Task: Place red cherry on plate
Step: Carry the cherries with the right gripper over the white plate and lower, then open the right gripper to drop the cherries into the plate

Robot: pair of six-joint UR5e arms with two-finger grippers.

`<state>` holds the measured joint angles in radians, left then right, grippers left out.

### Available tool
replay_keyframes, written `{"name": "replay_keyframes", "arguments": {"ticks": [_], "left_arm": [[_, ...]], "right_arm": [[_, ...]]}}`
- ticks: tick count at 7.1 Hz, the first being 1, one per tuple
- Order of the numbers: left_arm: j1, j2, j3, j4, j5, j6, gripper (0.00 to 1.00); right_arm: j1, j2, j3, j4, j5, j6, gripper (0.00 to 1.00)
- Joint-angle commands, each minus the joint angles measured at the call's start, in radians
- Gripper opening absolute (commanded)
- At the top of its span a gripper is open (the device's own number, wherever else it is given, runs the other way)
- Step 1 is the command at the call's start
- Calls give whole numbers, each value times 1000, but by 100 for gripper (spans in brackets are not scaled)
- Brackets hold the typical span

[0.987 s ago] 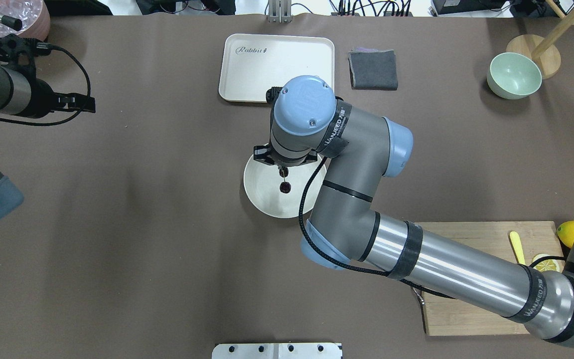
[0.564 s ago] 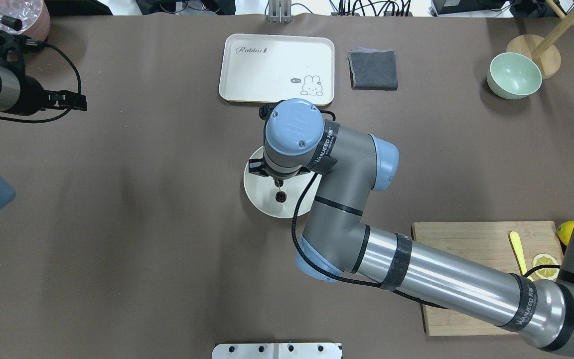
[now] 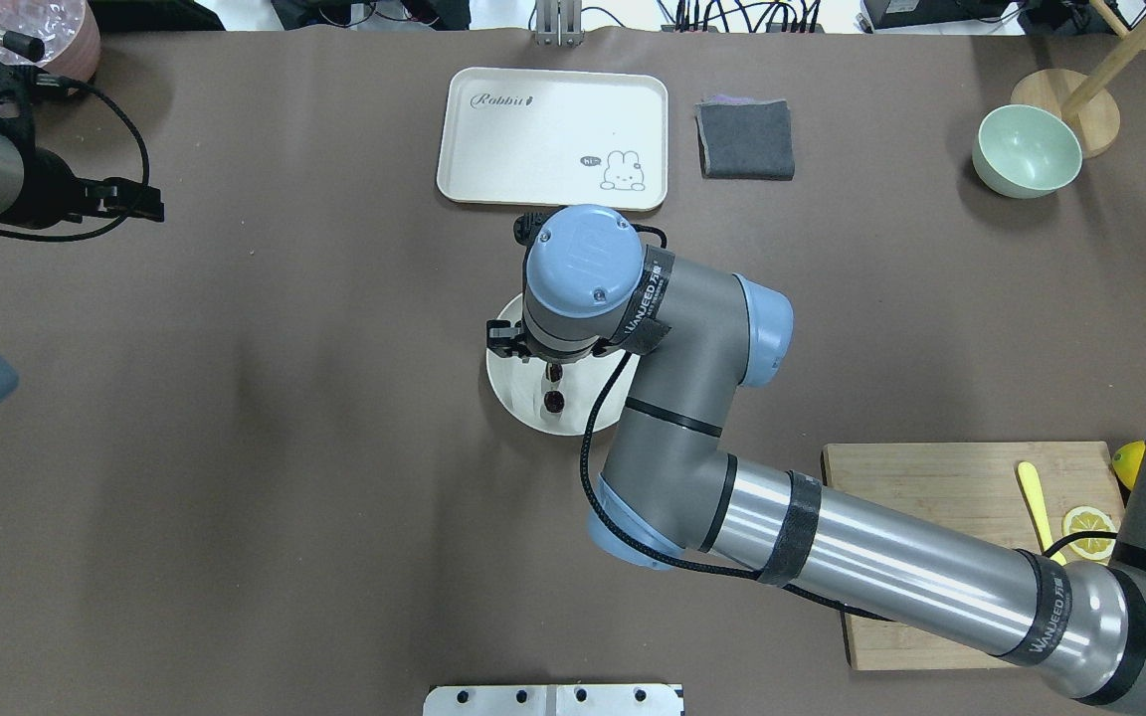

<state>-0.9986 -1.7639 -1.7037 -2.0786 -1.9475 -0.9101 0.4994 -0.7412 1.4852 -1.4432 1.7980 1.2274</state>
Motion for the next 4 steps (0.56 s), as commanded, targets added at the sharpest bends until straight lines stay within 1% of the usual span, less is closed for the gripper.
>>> {"name": "replay_keyframes", "arguments": {"ticks": [1, 2, 3, 4], "left_arm": [[-70, 64, -14, 3, -60, 122, 98], [-157, 93, -8, 32, -115, 312, 98], [-235, 102, -8, 93, -158, 427, 98], [-303, 122, -7, 133, -183, 529, 98]], "right_arm": [[91, -51, 190, -236, 135, -23, 100], [131, -172, 371, -346, 170, -95, 100], [180, -278, 495, -421, 173, -168, 100], [280, -314, 518, -468, 211, -263, 100]]}}
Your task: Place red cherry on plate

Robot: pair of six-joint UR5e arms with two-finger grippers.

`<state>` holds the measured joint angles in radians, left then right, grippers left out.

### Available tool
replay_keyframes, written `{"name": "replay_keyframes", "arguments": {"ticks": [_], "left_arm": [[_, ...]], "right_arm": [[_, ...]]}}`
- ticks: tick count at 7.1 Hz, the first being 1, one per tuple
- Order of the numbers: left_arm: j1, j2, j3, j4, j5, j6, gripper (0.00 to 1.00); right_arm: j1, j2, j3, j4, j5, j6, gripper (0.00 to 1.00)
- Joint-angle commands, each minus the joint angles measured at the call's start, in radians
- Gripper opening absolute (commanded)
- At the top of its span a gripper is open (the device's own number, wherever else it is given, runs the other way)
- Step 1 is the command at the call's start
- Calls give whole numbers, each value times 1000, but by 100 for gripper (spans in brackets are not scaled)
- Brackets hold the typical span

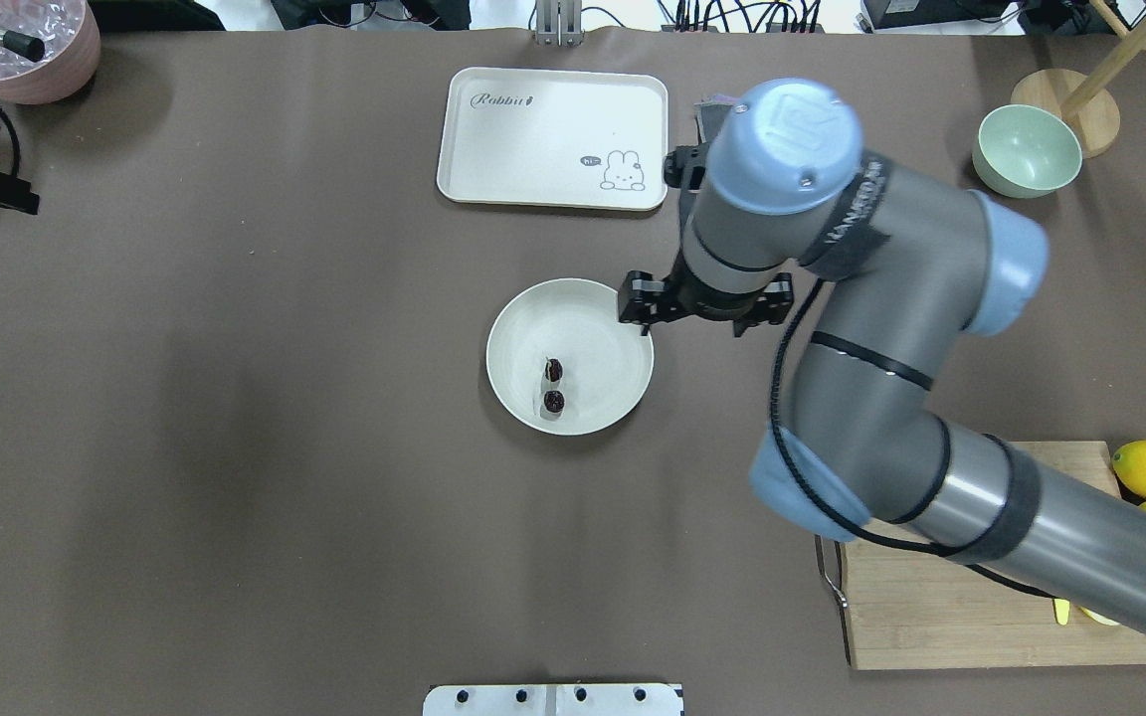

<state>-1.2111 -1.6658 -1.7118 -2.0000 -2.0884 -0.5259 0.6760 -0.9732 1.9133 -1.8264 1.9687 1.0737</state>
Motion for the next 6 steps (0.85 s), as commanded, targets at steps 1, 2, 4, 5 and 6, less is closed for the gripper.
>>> {"name": "replay_keyframes", "arguments": {"ticks": [1, 2, 4, 5, 6], "left_arm": [[-146, 40, 14, 78, -80, 218, 98], [-180, 82, 20, 78, -123, 222, 98], [-223, 144, 18, 72, -149, 222, 98], [-244, 168, 17, 67, -179, 224, 98], [-251, 179, 20, 67, -182, 225, 98]], "right_arm": [[197, -134, 99, -117, 103, -249, 100], [283, -225, 128, -117, 139, -394, 100], [470, -376, 124, -117, 193, -686, 100], [566, -433, 118, -119, 196, -803, 100], [642, -497, 104, -110, 232, -902, 100]]}}
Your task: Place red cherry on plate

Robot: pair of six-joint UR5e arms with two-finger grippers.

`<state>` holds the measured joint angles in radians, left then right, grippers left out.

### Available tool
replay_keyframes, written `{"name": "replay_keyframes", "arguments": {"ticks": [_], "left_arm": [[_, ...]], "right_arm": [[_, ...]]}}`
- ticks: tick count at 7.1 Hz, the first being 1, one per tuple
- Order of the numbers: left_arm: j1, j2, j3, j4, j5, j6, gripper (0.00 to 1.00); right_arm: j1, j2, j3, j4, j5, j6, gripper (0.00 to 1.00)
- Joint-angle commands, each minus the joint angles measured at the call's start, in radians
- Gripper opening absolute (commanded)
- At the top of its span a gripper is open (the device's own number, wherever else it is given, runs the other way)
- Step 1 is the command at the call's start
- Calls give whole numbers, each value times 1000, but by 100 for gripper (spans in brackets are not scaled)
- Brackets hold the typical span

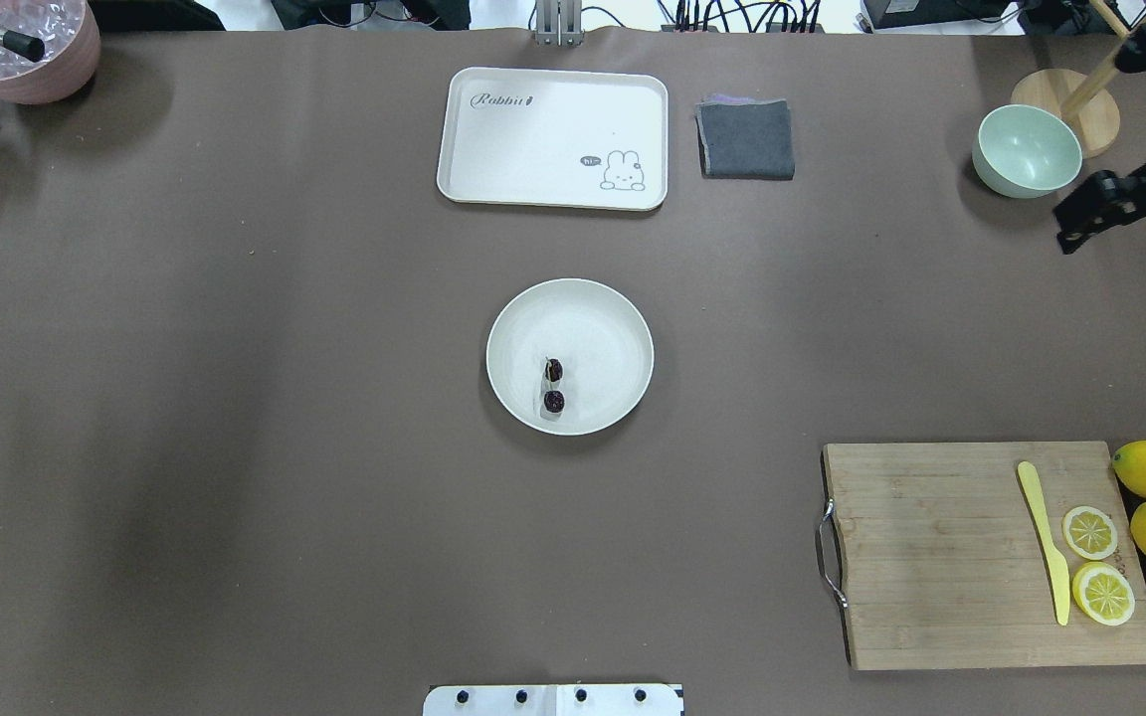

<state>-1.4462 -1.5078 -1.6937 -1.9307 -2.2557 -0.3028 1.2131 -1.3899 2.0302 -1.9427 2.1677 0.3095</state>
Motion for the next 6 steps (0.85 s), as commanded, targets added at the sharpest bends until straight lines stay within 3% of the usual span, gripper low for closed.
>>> {"name": "replay_keyframes", "arguments": {"ticks": [1, 3, 6], "left_arm": [[-19, 27, 3, -1, -16, 4, 98], [-28, 55, 15, -10, -12, 7, 98], [-84, 47, 58, 1, -16, 5, 98]], "right_arm": [[200, -131, -40, 10, 100, -236, 100], [336, -184, -114, 11, 107, -428, 100], [385, -196, -241, 100, 106, -469, 100]]}}
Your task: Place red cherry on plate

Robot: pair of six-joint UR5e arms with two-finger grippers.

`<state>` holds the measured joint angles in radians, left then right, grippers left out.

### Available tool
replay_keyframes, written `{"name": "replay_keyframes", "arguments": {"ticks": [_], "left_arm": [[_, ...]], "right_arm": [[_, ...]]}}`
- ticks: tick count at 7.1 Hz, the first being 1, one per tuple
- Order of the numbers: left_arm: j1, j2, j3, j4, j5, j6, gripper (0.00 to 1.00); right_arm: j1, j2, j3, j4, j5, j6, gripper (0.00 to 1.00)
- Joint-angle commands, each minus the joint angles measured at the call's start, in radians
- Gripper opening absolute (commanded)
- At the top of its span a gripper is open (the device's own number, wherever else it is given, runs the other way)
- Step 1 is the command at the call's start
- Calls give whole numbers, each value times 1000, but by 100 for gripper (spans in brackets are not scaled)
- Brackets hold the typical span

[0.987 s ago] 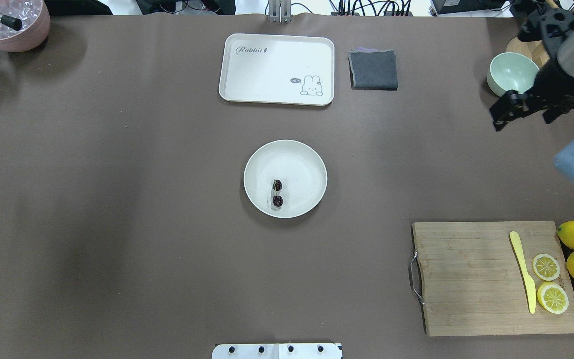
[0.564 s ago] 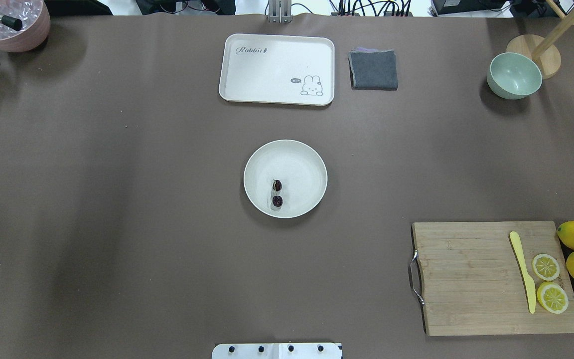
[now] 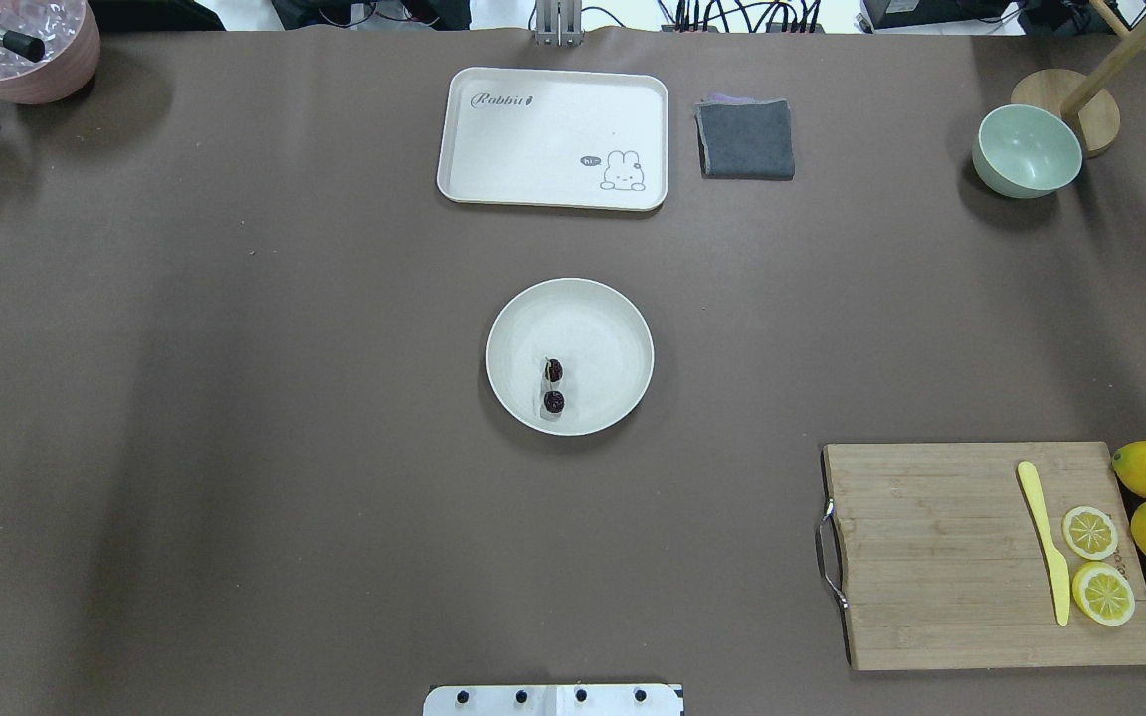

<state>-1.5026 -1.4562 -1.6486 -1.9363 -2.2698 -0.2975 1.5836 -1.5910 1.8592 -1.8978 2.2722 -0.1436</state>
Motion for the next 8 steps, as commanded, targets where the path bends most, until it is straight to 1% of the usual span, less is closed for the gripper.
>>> {"name": "replay_keyframes", "arguments": {"ticks": [1, 2, 3, 4, 5, 8], "left_arm": [[-57, -19, 9, 55, -37, 0, 98], [-88, -29, -19, 130, -51, 27, 98], [-129, -29, -74, 233, -50, 105, 98], [-143, -38, -123, 322, -48, 122, 98], [-143, -38, -150, 364, -44, 124, 98], [-142, -32, -131, 361, -40, 124, 98]], "right_arm": [[15, 18, -128, 119, 0, -7, 100], [15, 35, -184, 135, 1, -10, 100], [15, 39, -193, 134, 3, -7, 100], [15, 34, -189, 134, 6, -7, 100], [15, 32, -187, 134, 7, -5, 100], [15, 37, -184, 134, 22, -1, 100]]}}
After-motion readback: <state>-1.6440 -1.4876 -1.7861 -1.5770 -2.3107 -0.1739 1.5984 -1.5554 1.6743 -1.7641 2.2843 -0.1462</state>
